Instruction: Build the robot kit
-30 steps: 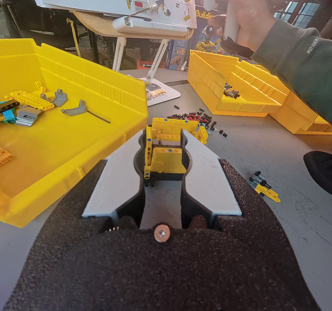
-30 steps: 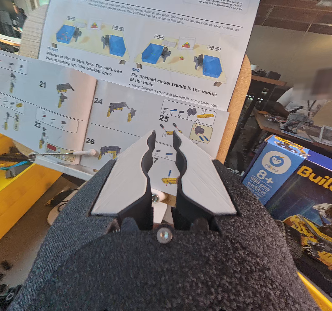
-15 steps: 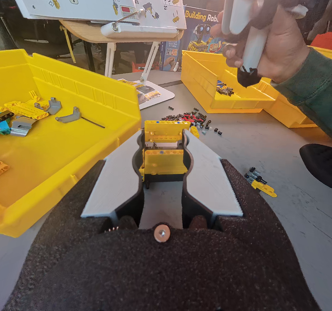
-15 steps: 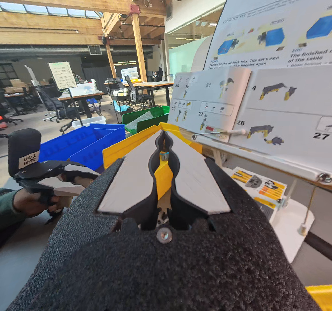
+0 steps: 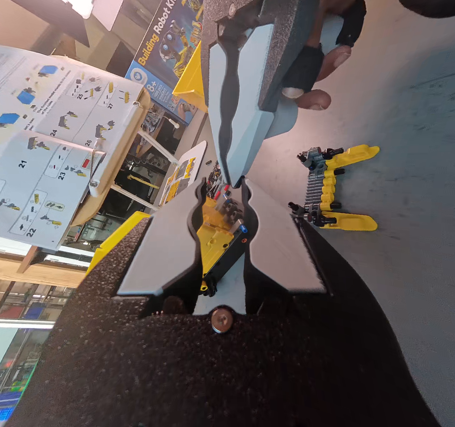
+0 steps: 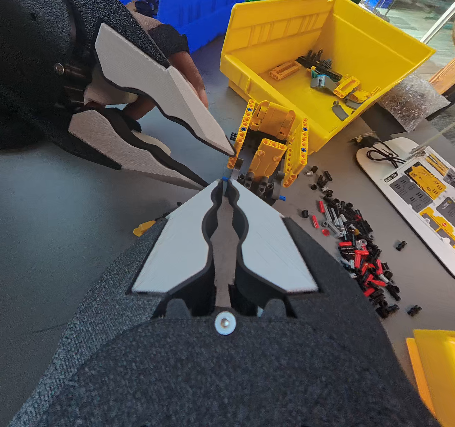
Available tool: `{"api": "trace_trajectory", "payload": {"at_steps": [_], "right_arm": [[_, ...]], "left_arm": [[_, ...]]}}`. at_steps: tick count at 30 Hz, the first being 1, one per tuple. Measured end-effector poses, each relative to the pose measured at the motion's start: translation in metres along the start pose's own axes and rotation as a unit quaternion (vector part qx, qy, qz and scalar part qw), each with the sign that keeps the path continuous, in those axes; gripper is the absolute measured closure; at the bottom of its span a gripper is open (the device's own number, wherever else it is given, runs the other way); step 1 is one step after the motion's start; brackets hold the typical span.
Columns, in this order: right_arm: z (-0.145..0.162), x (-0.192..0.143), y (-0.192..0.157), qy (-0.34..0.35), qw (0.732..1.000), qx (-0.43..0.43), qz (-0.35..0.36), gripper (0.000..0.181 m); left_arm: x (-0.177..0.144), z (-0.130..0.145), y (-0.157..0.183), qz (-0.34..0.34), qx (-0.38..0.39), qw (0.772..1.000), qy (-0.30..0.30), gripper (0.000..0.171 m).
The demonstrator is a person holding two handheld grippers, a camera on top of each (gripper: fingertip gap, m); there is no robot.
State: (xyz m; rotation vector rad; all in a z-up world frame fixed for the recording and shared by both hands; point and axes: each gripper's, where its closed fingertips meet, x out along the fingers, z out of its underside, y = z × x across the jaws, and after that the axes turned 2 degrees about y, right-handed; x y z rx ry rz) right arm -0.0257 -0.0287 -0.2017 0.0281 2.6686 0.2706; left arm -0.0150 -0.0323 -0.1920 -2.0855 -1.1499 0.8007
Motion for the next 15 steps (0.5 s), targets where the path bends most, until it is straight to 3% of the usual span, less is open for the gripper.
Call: {"api": "trace_trajectory", "payload": {"at_steps": [1, 2, 4, 5, 9, 12, 15], "right_arm": [[0.000, -0.002, 0.002, 0.000, 1.000, 0.002, -0.003, 0.170], [-0.001, -0.003, 0.001, 0.007, 1.000, 0.002, -0.014, 0.157], [-0.009, -0.007, -0.007, 0.030, 0.998, 0.018, -0.044, 0.151], [-0.013, -0.007, -0.013, 0.036, 0.998, 0.016, -0.056, 0.149], [-0.016, 0.000, -0.035, 0.037, 0.996, -0.023, -0.078, 0.155], [-0.016, 0.003, -0.029, 0.042, 0.997, 0.008, -0.057, 0.167], [-0.024, 0.000, -0.023, 0.065, 0.994, 0.063, -0.064, 0.180]], "left_arm": [[-0.001, -0.002, 0.002, 0.014, -0.010, 1.000, 0.004, 0.143], [-0.001, -0.004, 0.008, 0.045, -0.032, 0.998, 0.008, 0.129], [0.001, -0.002, 0.018, 0.083, -0.069, 0.994, -0.005, 0.111], [0.004, 0.000, 0.016, 0.069, -0.057, 0.996, -0.016, 0.108], [0.013, -0.001, 0.018, 0.038, -0.002, 0.999, -0.033, 0.124], [0.016, 0.004, 0.008, -0.013, 0.041, 0.997, -0.065, 0.141], [0.017, -0.003, 0.004, -0.017, -0.008, 0.998, -0.054, 0.147]]}}
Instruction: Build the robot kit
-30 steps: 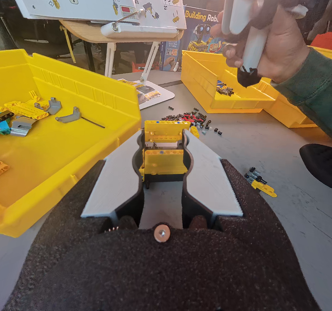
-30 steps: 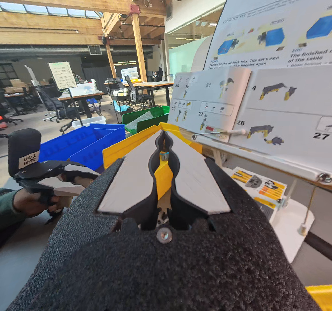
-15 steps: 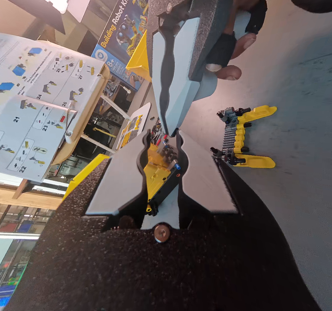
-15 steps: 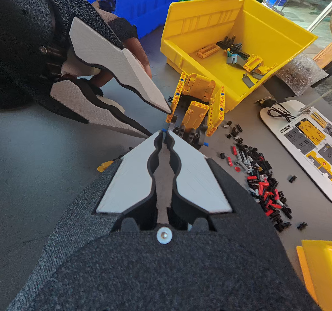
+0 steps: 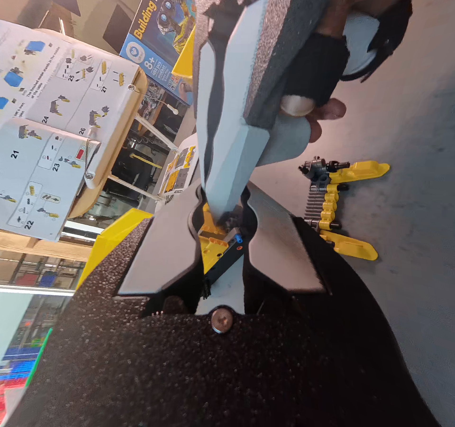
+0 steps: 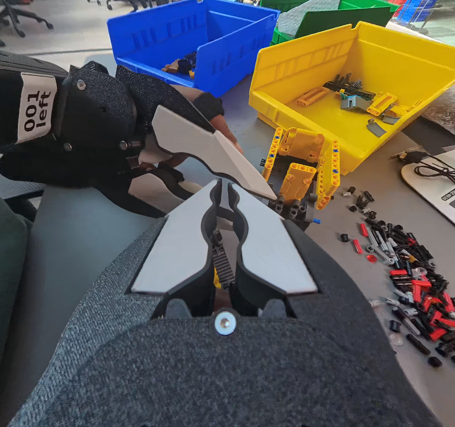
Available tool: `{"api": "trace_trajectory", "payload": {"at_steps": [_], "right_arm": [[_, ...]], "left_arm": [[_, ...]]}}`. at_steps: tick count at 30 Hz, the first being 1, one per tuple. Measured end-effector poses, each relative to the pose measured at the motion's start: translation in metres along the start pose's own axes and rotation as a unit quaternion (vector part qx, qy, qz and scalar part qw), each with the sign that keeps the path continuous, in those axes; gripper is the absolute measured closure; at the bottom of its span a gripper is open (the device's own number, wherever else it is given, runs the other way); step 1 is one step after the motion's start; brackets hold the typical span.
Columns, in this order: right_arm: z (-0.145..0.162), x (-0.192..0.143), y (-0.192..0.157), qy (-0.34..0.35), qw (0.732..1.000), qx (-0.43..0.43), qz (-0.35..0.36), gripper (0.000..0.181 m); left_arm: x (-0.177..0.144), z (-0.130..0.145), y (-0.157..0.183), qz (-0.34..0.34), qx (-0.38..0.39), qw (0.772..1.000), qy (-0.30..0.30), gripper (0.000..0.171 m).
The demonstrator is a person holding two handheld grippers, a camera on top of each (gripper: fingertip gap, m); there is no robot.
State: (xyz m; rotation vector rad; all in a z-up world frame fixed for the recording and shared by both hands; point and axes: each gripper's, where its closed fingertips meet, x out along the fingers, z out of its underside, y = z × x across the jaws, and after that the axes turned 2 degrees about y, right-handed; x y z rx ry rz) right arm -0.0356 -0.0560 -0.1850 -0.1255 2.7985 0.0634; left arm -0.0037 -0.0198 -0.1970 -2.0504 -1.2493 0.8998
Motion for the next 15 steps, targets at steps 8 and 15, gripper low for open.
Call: {"api": "trace_trajectory", "payload": {"at_steps": [8, 15], "right_arm": [[0.004, 0.000, 0.006, -0.015, 0.997, 0.070, 0.005, 0.181], [0.003, 0.003, 0.009, -0.025, 0.983, 0.179, -0.014, 0.181]], "left_arm": [[0.007, 0.006, 0.000, -0.002, -0.013, 0.999, -0.033, 0.159], [0.010, 0.013, -0.007, -0.027, -0.011, 0.997, -0.067, 0.163]]}}
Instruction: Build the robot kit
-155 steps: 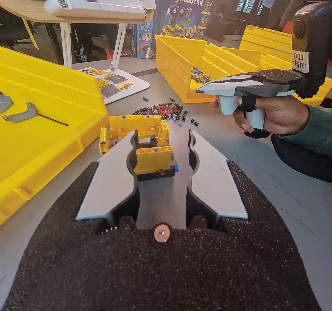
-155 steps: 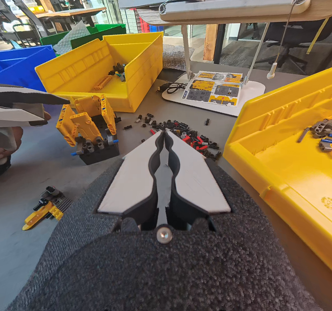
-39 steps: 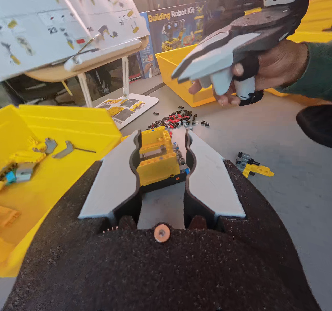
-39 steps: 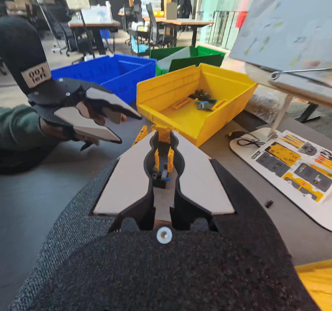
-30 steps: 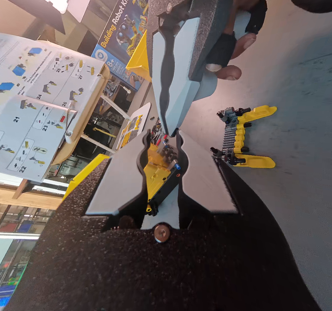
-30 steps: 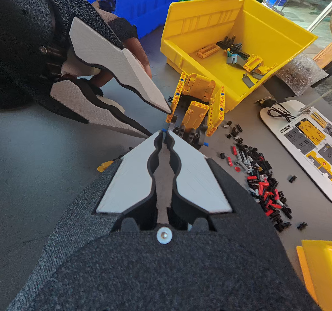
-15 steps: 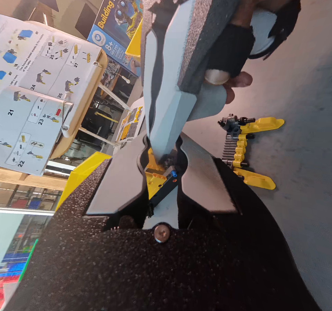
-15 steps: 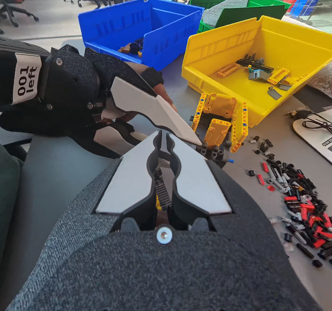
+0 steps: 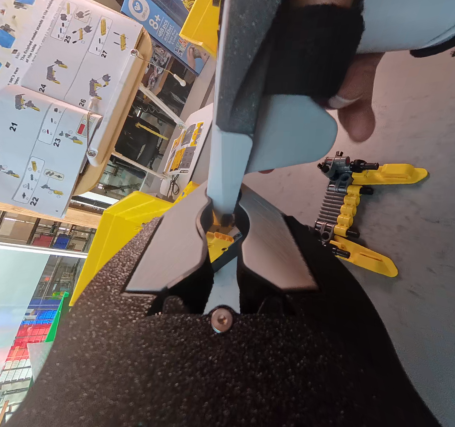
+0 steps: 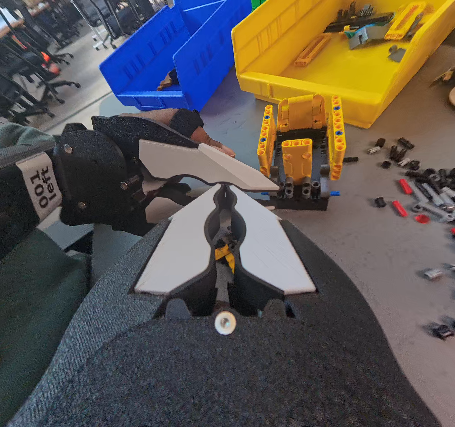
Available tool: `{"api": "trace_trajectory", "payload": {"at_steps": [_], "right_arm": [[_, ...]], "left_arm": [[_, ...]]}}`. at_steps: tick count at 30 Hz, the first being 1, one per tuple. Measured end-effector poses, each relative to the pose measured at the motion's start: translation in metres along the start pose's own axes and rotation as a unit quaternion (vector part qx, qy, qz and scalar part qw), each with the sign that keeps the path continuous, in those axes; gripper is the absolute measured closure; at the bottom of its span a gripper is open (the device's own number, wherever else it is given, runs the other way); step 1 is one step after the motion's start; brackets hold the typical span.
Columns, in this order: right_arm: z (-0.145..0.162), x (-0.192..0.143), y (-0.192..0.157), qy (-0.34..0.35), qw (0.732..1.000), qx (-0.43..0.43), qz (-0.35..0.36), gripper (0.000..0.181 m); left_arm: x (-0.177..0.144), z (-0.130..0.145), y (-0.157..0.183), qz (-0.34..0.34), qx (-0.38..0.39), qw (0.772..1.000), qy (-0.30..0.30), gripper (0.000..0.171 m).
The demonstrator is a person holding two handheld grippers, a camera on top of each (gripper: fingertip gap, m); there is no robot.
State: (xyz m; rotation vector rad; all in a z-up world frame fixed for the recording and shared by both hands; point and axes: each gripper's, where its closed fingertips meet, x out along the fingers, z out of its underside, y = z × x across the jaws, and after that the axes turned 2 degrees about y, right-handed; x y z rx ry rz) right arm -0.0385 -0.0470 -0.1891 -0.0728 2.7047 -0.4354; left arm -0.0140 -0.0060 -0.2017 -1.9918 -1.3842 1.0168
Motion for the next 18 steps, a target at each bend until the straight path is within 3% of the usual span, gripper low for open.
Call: {"api": "trace_trajectory", "payload": {"at_steps": [3, 6, 9, 12, 15, 18], "right_arm": [[0.006, -0.001, -0.001, -0.023, 0.998, 0.042, -0.032, 0.181], [0.011, -0.001, 0.001, -0.044, 0.999, 0.009, -0.030, 0.181], [0.022, 0.004, 0.009, -0.087, 0.992, -0.086, 0.027, 0.181], [0.021, 0.009, 0.012, -0.070, 0.990, -0.111, 0.049, 0.181], [0.011, 0.011, 0.014, -0.020, 0.992, -0.118, 0.041, 0.181], [-0.002, 0.007, 0.010, 0.030, 0.991, -0.128, 0.028, 0.181]], "left_arm": [[0.001, 0.001, 0.004, 0.005, -0.002, 1.000, -0.005, 0.162], [0.003, 0.002, 0.009, 0.013, -0.005, 1.000, -0.010, 0.163], [0.005, 0.011, 0.016, 0.022, 0.007, 0.999, -0.027, 0.159], [0.005, 0.014, 0.018, 0.036, -0.011, 0.999, -0.032, 0.156], [0.005, 0.010, 0.015, 0.069, -0.086, 0.994, -0.005, 0.147], [0.001, 0.003, 0.011, 0.116, -0.188, 0.975, 0.041, 0.145]]}}
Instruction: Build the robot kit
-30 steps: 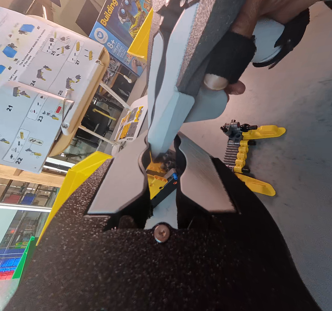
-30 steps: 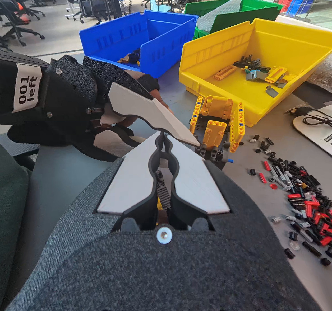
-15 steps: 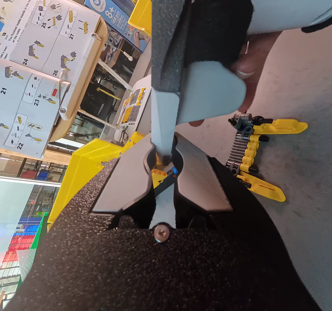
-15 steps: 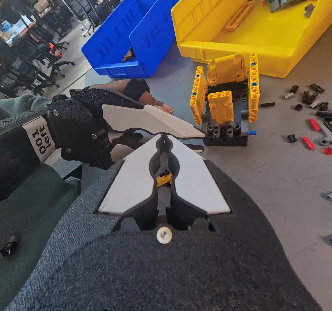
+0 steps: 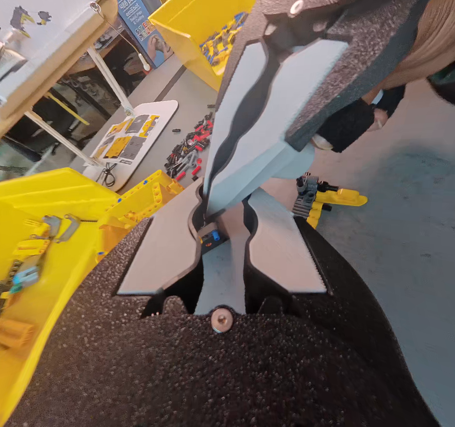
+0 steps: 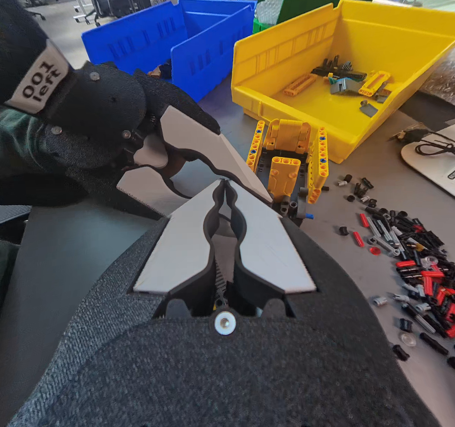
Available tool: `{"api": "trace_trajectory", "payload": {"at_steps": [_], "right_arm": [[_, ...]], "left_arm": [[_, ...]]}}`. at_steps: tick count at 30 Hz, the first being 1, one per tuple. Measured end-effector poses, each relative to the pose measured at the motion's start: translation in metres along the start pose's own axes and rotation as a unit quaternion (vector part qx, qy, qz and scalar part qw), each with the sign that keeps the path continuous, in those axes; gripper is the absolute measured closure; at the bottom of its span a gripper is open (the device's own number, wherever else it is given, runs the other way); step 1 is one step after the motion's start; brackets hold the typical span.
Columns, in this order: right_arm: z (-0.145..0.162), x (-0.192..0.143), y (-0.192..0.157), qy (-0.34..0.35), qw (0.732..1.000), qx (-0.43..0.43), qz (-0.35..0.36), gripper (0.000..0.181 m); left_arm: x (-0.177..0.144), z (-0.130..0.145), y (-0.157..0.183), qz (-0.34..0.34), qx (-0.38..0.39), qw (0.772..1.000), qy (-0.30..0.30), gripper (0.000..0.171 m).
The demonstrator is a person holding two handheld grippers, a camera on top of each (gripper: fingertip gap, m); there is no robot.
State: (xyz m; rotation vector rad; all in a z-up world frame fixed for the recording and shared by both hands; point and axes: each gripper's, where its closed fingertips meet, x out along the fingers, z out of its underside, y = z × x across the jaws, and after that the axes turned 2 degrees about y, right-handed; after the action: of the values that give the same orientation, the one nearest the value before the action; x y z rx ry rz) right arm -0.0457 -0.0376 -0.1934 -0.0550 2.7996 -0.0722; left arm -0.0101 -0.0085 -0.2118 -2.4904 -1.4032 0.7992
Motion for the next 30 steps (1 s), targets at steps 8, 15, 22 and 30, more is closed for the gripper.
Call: {"api": "trace_trajectory", "payload": {"at_steps": [8, 15, 22, 30], "right_arm": [[-0.001, -0.019, 0.036, 0.040, 0.997, 0.030, 0.067, 0.154], [0.016, -0.037, 0.087, 0.004, 0.974, 0.056, 0.219, 0.147], [0.022, -0.049, 0.102, -0.010, 0.964, 0.060, 0.260, 0.140], [0.031, -0.058, 0.116, -0.025, 0.962, 0.062, 0.264, 0.146]], "left_arm": [[-0.012, -0.004, -0.014, 0.062, -0.185, 0.978, 0.073, 0.139], [-0.015, -0.001, -0.030, 0.016, -0.190, 0.979, 0.076, 0.140], [-0.020, -0.001, -0.037, -0.013, -0.176, 0.982, 0.072, 0.133], [-0.039, -0.010, -0.056, -0.039, -0.185, 0.976, 0.110, 0.132]]}}
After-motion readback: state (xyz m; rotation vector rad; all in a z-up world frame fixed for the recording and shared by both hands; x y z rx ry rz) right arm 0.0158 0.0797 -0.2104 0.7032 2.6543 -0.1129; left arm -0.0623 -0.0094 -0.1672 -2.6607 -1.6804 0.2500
